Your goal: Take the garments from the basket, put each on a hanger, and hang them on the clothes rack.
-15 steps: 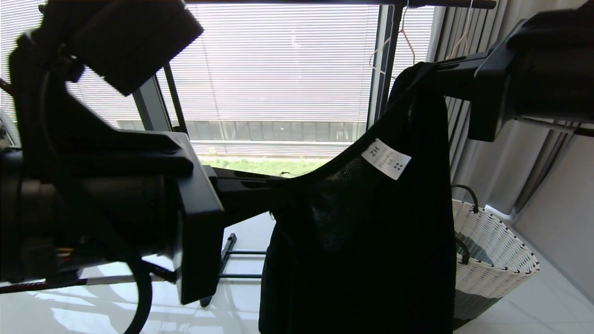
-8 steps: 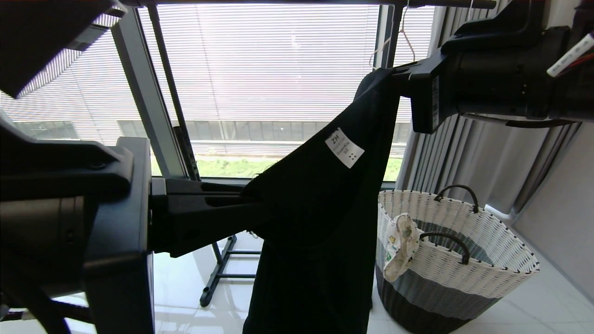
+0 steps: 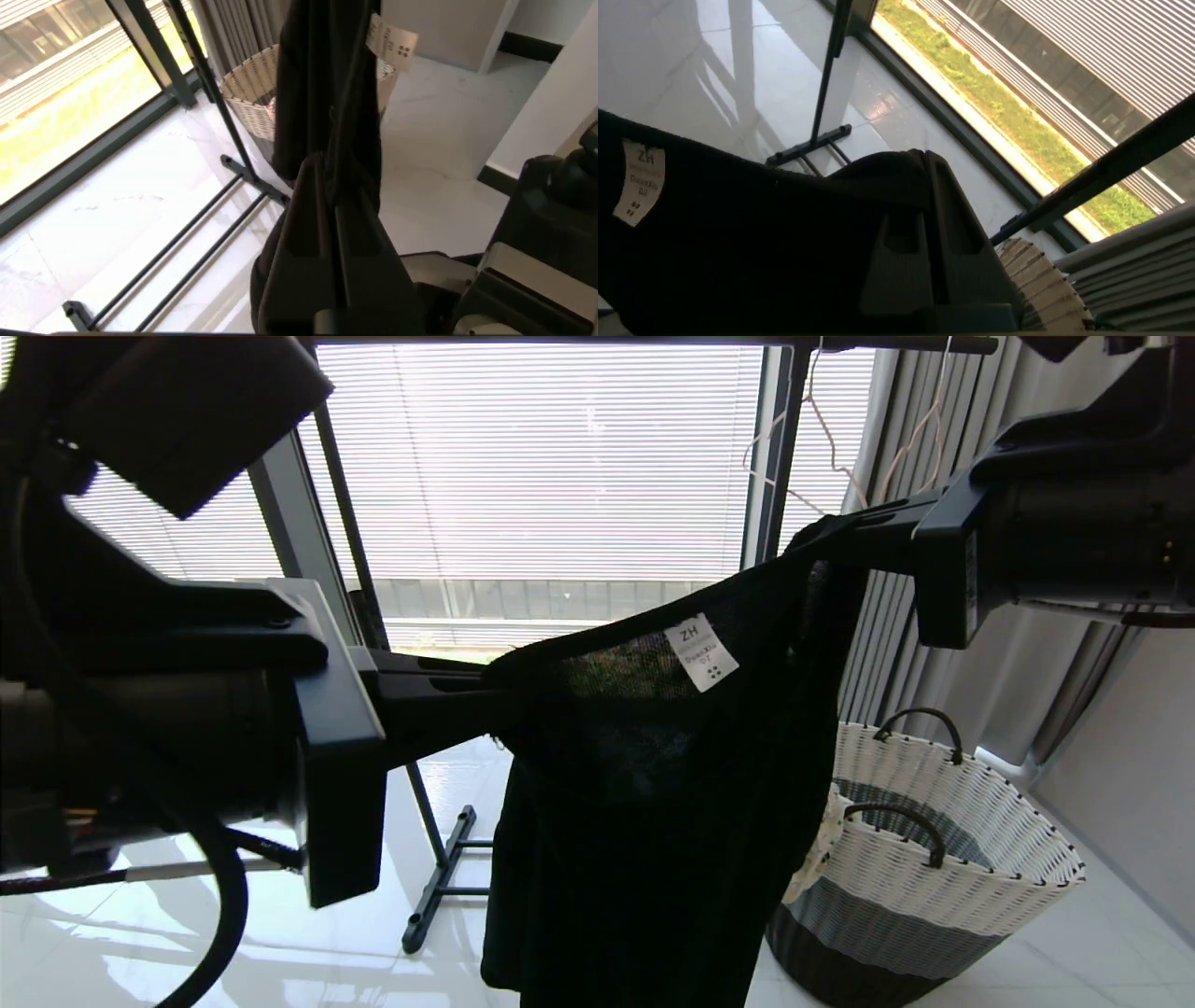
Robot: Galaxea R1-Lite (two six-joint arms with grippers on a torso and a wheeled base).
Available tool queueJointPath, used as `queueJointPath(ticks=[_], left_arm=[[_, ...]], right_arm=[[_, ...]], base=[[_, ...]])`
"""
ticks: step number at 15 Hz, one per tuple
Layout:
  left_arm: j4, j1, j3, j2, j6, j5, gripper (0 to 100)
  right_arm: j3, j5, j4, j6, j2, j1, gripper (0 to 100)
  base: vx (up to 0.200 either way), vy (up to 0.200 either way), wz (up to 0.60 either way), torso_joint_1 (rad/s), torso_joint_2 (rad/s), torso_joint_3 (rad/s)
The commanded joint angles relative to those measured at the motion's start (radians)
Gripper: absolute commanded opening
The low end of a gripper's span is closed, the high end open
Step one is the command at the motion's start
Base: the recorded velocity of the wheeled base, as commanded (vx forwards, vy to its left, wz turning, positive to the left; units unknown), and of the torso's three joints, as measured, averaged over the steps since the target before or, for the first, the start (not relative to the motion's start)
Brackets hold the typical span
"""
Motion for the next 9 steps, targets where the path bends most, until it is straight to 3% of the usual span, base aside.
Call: queueJointPath(ticks=[1, 4, 9], left_arm=[[-0.036, 0.066, -0.029, 0.065, 0.027, 0.0, 0], [-0.097, 0.089, -0.061, 0.104, 0.039, 0.001, 0], [-0.097, 0.089, -0.061, 0.104, 0.039, 0.001, 0]], right_arm=[[0.059, -0.001, 0.0, -0.002, -0.072, 0.0, 0], [0.077, -0.001, 0.003, -0.002, -0.089, 0.0, 0], [0.077, -0.001, 0.003, -0.002, -0.084, 0.002, 0]], base=[[0.0, 0.0, 0.0, 0.0, 0.0, 0.0], [0.0, 0.0, 0.0, 0.0, 0.0, 0.0], [0.0, 0.0, 0.0, 0.0, 0.0, 0.0]])
